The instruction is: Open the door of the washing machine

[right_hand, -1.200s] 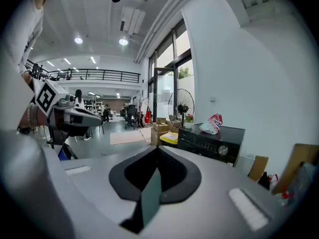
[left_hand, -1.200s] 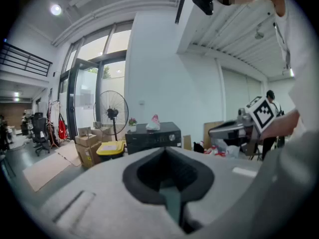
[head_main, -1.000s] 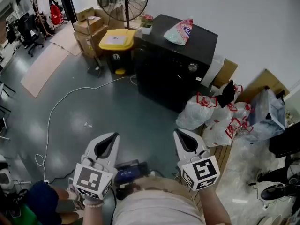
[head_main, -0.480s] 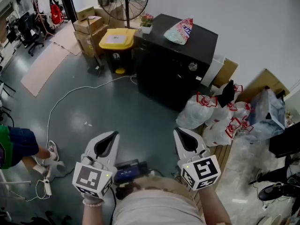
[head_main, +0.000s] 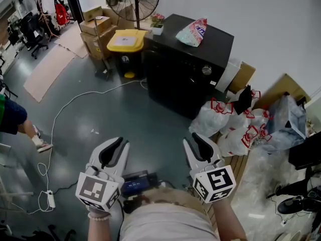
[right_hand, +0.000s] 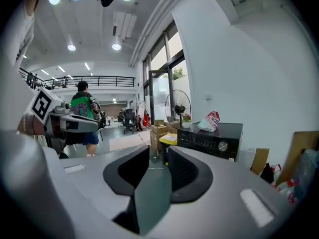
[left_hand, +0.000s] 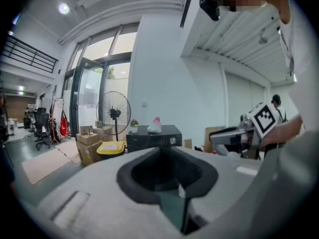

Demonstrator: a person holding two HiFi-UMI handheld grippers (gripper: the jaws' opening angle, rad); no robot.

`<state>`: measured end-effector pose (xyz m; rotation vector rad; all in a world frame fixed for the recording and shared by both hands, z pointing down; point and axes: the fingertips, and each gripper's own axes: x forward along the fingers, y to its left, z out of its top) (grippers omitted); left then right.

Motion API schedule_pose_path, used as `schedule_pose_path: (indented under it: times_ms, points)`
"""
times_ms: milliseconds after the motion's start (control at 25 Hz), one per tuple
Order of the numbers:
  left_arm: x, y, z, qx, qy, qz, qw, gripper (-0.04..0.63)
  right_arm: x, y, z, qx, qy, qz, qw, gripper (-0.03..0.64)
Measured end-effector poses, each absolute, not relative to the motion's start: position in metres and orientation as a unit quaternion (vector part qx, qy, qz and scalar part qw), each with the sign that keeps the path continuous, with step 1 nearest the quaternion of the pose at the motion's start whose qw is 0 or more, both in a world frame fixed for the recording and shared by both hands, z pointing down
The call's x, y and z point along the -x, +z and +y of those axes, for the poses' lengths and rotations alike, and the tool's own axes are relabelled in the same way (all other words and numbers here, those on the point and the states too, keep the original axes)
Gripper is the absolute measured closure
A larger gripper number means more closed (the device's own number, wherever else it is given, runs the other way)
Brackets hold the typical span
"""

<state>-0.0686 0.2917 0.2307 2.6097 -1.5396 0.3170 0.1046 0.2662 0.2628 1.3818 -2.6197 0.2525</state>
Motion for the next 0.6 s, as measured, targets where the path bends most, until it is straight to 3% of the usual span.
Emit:
schedule_pose_path:
  times_ms: [600]
  points:
    - [0.057,0.23,0.281,-0.861,0.109,-0.496,0.044,0.529,-0.123,0.265,0.265,-0.477,0.084,-0.871,0.081,0.506]
